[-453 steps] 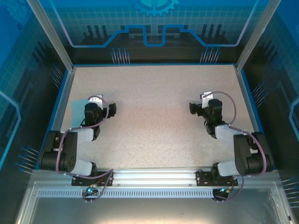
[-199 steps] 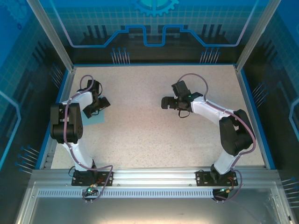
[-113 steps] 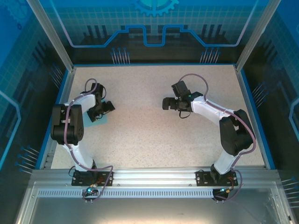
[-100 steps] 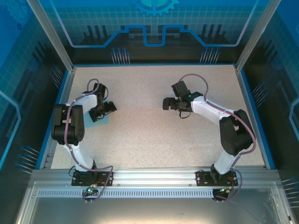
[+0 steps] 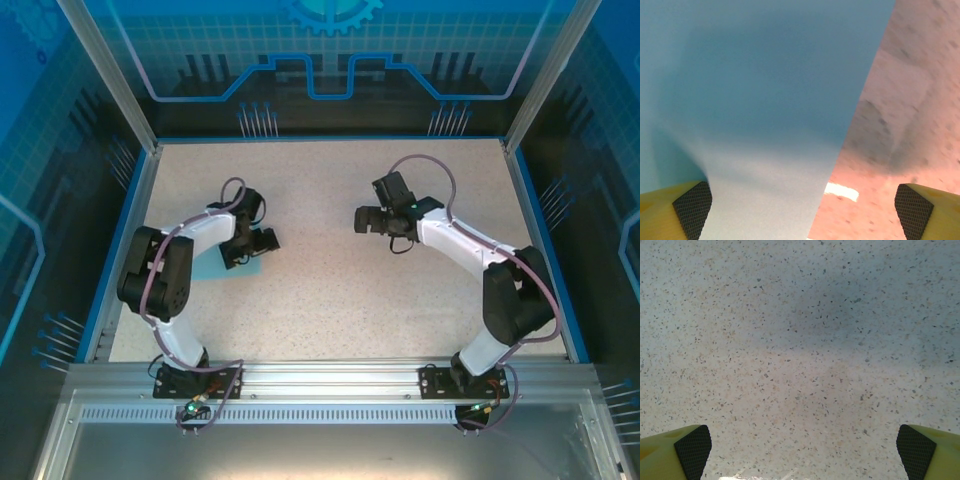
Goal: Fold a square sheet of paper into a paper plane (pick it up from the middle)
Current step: Move the square sheet of paper to the center of the table.
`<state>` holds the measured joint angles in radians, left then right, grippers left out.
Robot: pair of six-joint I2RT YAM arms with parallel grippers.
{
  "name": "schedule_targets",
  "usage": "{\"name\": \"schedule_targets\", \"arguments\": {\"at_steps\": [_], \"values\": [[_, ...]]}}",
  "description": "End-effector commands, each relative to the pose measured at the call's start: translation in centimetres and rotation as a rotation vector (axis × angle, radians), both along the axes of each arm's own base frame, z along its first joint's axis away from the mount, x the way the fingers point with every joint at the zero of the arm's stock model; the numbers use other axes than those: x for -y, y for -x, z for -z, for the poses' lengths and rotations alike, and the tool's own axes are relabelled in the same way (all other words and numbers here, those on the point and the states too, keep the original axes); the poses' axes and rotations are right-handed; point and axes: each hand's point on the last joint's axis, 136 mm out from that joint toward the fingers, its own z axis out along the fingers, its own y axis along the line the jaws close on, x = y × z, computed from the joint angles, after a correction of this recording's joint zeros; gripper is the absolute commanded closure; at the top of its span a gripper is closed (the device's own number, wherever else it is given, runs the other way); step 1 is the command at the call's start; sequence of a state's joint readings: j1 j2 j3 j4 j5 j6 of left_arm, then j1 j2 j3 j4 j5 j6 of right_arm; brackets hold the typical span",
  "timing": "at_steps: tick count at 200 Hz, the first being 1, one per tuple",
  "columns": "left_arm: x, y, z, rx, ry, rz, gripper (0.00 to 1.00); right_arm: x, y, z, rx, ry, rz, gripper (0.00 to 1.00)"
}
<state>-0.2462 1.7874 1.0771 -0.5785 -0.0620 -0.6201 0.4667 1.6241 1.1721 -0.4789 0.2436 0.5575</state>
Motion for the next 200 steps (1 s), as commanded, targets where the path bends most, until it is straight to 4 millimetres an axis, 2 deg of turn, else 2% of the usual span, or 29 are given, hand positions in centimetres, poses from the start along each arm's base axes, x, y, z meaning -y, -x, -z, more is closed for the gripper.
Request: {"name": "schedule_targets", "arguments": {"at_steps": [1,40,72,88,105,122,136,162,182,200], "values": [[5.1,2.4,1.0,-0.087,0.112,0.016,0.02,0.9,1.3,0.3,-0.019,0.045,0.007,0.00],[11.8,3.8,-0.2,-0.061,0.157,0.066,0.02,1.7,1.8,0.9,-0.031,0.060,0.023,0.00],[16.8,4.8,-1.3,-0.051,0.277,0.069,0.01,2.7,2.2,1.0,-0.031,0.070,0.048,0.01],[19.1,4.6,-2.8,-0.032,0.380,0.082,0.02,3.3,2.5,1.1,-0.034,0.065,0.066,0.01],[20.0,4.0,-5.1,0.016,0.440,0.096,0.01,3.6,2.8,1.0,-0.035,0.058,0.072,0.01],[19.2,3.3,-7.6,0.073,0.448,0.114,0.02,2.7,3.0,0.7,-0.033,0.037,0.038,0.01],[17.1,2.6,-9.0,0.112,0.438,0.097,0.01,0.8,3.1,0.3,-0.029,0.014,-0.022,0.03],[10.8,1.8,-10.0,0.160,0.380,0.006,0.02,-6.5,4.2,0.0,-0.045,-0.030,-0.194,0.12],[5.5,1.4,-10.6,0.198,0.340,-0.080,0.01,-12.8,5.5,1.3,-0.081,-0.029,-0.309,0.21],[1.7,1.6,-11.0,0.225,0.299,-0.141,0.02,-17.8,6.7,2.8,-0.116,0.001,-0.398,0.29]]}}
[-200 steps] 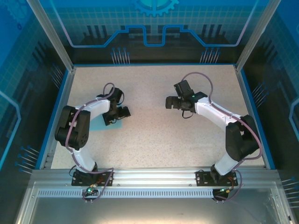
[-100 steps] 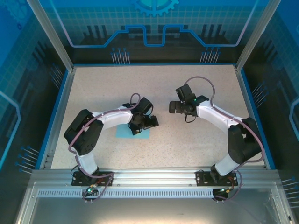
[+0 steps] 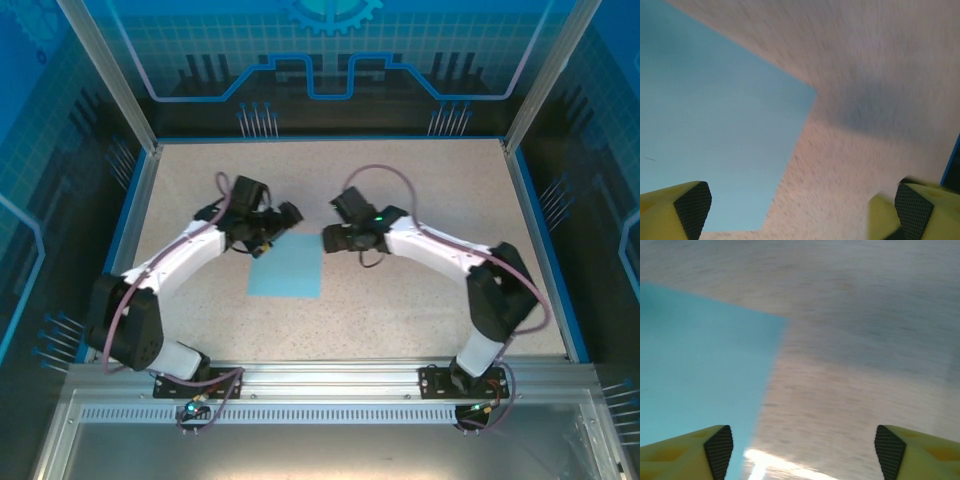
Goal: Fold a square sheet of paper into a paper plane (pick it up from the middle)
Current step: Move the square sheet of paper to the center of the table.
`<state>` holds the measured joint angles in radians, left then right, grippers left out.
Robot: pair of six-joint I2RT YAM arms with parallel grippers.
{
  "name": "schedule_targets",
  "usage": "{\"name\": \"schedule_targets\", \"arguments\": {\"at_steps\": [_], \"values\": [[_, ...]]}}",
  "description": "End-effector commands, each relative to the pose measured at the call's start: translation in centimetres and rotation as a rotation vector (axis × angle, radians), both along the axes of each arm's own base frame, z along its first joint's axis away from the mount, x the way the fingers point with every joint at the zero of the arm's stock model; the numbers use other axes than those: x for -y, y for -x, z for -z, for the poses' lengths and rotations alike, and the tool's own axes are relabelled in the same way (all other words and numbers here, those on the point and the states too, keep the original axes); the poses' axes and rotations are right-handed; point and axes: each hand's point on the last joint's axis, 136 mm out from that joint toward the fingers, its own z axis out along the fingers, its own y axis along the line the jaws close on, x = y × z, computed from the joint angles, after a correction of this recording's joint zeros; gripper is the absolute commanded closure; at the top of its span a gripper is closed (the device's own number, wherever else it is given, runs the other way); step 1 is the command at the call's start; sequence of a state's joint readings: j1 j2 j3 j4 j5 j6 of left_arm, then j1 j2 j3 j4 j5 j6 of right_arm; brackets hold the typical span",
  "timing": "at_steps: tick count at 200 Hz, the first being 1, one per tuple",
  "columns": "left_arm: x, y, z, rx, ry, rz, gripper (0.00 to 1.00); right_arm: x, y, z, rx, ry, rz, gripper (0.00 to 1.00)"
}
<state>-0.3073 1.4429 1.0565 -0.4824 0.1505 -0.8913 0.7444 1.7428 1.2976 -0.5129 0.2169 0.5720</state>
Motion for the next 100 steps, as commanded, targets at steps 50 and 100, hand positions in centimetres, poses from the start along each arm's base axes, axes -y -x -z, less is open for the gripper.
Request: {"name": "schedule_targets", "arguments": {"at_steps": [50,100], "values": [[-10.9,2.9,1.0,-0.055,-0.126,-0.151,0.01,-12.4,2.5,6.1,-0.044,0.283,-0.238,0.29],[-14.8,2.6,0.7,-0.046,-0.123,-0.235,0.01,-13.6,2.5,10.1,-0.079,0.403,-0.320,0.25]]}}
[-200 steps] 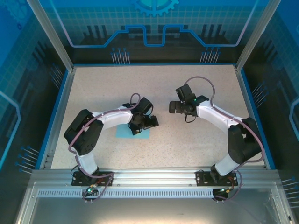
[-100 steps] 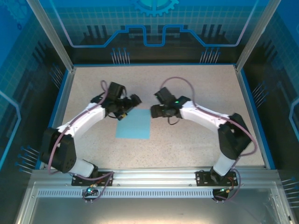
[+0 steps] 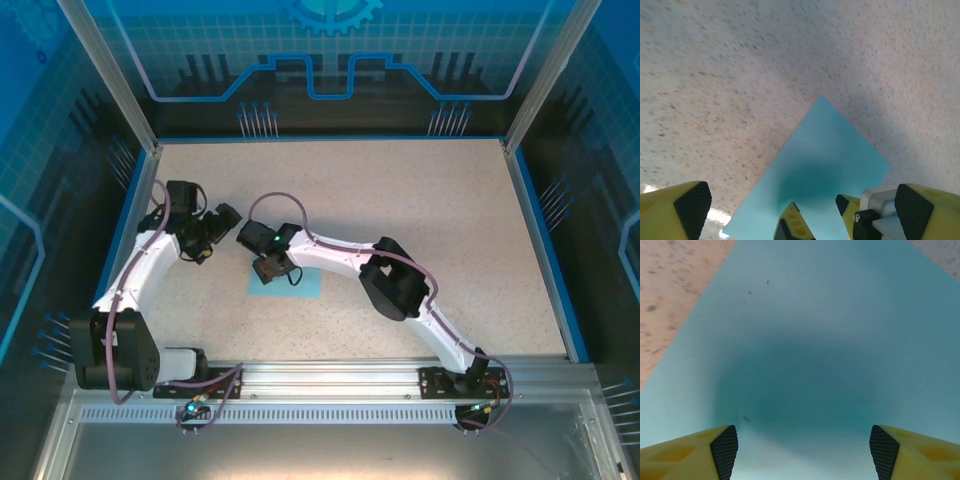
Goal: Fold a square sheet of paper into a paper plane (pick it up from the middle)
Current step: Move the square sheet of paper to the center of the table.
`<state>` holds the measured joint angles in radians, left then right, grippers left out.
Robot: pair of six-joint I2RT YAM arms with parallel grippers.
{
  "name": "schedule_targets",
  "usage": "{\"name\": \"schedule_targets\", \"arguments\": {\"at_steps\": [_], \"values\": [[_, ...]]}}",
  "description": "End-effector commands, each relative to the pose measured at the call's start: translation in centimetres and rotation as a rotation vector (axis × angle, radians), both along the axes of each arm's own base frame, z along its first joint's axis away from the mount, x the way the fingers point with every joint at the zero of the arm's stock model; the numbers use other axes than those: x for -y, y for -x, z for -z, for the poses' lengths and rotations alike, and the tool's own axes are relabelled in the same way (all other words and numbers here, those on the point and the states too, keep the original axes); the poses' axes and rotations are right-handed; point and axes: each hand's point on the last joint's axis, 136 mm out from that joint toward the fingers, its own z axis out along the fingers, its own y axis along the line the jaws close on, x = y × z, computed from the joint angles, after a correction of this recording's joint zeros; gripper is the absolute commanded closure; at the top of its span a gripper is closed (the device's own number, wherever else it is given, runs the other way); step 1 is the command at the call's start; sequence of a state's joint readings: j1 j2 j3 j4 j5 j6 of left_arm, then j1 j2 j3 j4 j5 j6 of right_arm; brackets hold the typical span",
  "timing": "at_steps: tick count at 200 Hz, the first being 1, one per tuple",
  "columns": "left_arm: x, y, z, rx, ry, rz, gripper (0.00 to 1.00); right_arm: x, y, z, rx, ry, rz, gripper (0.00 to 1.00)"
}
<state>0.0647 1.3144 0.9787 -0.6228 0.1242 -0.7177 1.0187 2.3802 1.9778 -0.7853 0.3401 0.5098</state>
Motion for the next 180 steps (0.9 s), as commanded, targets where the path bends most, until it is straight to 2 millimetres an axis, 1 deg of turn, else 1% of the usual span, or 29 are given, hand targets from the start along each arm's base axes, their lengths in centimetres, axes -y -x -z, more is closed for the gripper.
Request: {"name": "schedule_targets", "arguments": {"at_steps": [1,11,26,49,52,54,58,59,64,72,79,80,91,106,114,126,135,145,154,168,180], "values": [[-1.1,0.8,0.1,-0.009,-0.001,0.007,0.02,1.4,0.5,1.6,-0.021,0.135,-0.043,0.25],[-1.5,0.7,0.0,-0.004,0.003,-0.002,0.02,1.6,0.6,1.9,-0.026,0.157,-0.058,0.24],[-1.6,0.6,-0.1,0.003,0.008,-0.005,0.02,2.5,1.2,2.1,-0.040,0.199,-0.093,0.23],[-1.4,0.6,0.0,0.007,0.017,0.000,0.01,4.8,2.6,2.2,-0.058,0.260,-0.194,0.21],[-1.4,0.6,0.1,0.007,0.018,0.001,0.01,5.3,3.0,2.6,-0.068,0.273,-0.213,0.21],[-1.4,0.6,0.1,0.007,0.018,0.001,0.02,5.5,3.0,2.6,-0.067,0.275,-0.225,0.21],[-1.4,0.6,0.1,0.008,0.020,0.001,0.02,6.5,3.6,3.6,-0.089,0.302,-0.248,0.20],[-1.4,0.6,0.1,0.008,0.020,0.001,0.02,6.5,3.6,3.0,-0.083,0.292,-0.250,0.20],[-1.4,0.6,0.2,0.007,0.021,0.002,0.01,7.0,3.8,2.5,-0.081,0.287,-0.276,0.20],[-1.3,0.5,0.2,0.007,0.025,0.006,0.02,8.5,4.8,2.9,-0.111,0.297,-0.319,0.19],[-1.3,0.5,0.2,0.007,0.025,0.009,0.01,9.3,5.3,2.7,-0.127,0.286,-0.351,0.19],[-1.3,0.5,0.2,0.007,0.024,0.009,0.01,9.8,5.6,2.8,-0.137,0.291,-0.358,0.19],[-1.2,0.4,0.2,0.009,0.027,0.013,0.02,11.4,6.2,2.7,-0.158,0.284,-0.382,0.19],[-1.1,0.4,0.2,0.010,0.031,0.018,0.01,12.7,6.6,1.8,-0.163,0.259,-0.374,0.19],[-1.1,0.4,0.1,0.013,0.030,0.019,0.02,12.7,6.3,0.6,-0.147,0.230,-0.336,0.19],[-1.1,0.4,0.1,0.015,0.030,0.022,0.01,12.0,5.9,-1.6,-0.137,0.156,-0.264,0.17],[-1.0,0.4,0.1,0.018,0.031,0.025,0.01,11.2,5.6,-3.2,-0.125,0.088,-0.194,0.13],[-1.0,0.3,0.0,0.021,0.029,0.029,0.01,10.5,5.3,-4.3,-0.125,0.027,-0.118,0.07],[-1.0,0.3,0.0,0.023,0.025,0.032,0.02,10.1,5.2,-4.7,-0.136,0.002,-0.067,0.01],[-1.1,0.3,0.1,0.022,0.023,0.036,0.02,9.9,4.8,-4.5,-0.149,0.014,-0.029,0.01],[-1.0,0.4,0.2,0.020,0.023,0.039,0.01,9.9,4.5,-3.8,-0.159,0.045,-0.031,0.01]]}}
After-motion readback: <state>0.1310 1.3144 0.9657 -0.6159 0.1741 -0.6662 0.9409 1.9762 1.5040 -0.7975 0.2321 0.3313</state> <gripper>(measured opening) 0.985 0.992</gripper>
